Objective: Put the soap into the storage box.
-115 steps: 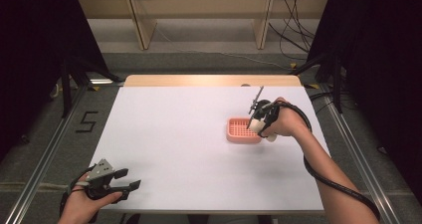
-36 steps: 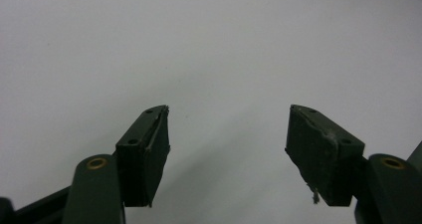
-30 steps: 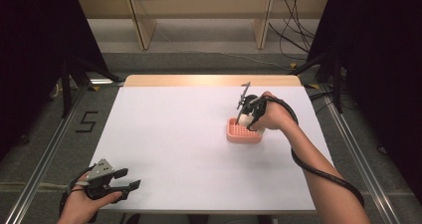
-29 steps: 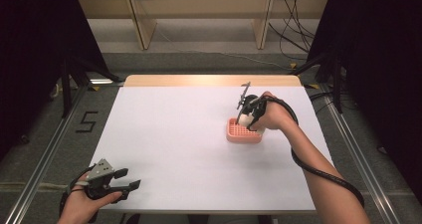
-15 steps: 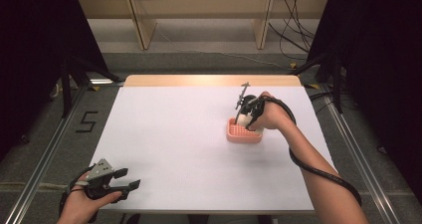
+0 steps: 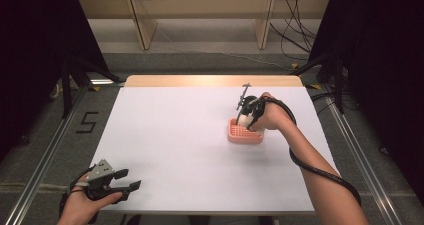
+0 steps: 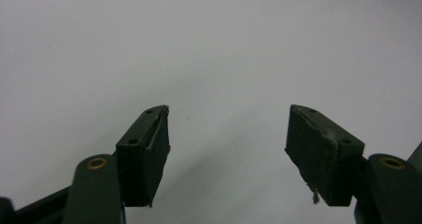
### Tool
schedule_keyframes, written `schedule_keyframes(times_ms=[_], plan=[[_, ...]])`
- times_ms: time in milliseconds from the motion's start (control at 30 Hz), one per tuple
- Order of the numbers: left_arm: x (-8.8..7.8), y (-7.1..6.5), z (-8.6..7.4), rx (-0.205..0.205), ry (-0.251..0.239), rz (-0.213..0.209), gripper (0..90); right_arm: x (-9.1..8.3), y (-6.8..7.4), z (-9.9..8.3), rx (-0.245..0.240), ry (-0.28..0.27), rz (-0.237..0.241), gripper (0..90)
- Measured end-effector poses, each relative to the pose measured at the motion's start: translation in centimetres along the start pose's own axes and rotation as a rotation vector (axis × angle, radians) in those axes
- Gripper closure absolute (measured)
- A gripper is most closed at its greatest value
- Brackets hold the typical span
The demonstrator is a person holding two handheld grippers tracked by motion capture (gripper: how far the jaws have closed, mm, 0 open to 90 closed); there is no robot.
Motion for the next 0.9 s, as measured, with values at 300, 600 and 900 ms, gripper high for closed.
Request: schedule_keyframes(times_ms=[300, 600, 900], plan=[[0.00, 0.04, 0.02, 0.007, -0.002, 0.001, 33.1, 0.20, -0.20, 0.11, -0.017, -0.001, -0.008, 50.5], [-0.04, 0.14, 0.02, 0.017, -0.002, 0.007, 33.1, 0.53, -0.08, 0.45, -0.017, 0.005, -0.007, 50.4], [-0.03, 0.14, 0.01, 0.014, -0.002, 0.006, 33.0, 0.88, -0.06, 0.70, -0.033, 0.005, -0.007, 50.4]])
Point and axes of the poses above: each handheld gripper's, and its own axes: x roughly forward along the jaws, z roughly out of its top, y roughly to its left, the point moved 4 cm from there along x, roughly forward along the jaws, and after that the axes turned 4 degrees about y, right-handed, at the moved point
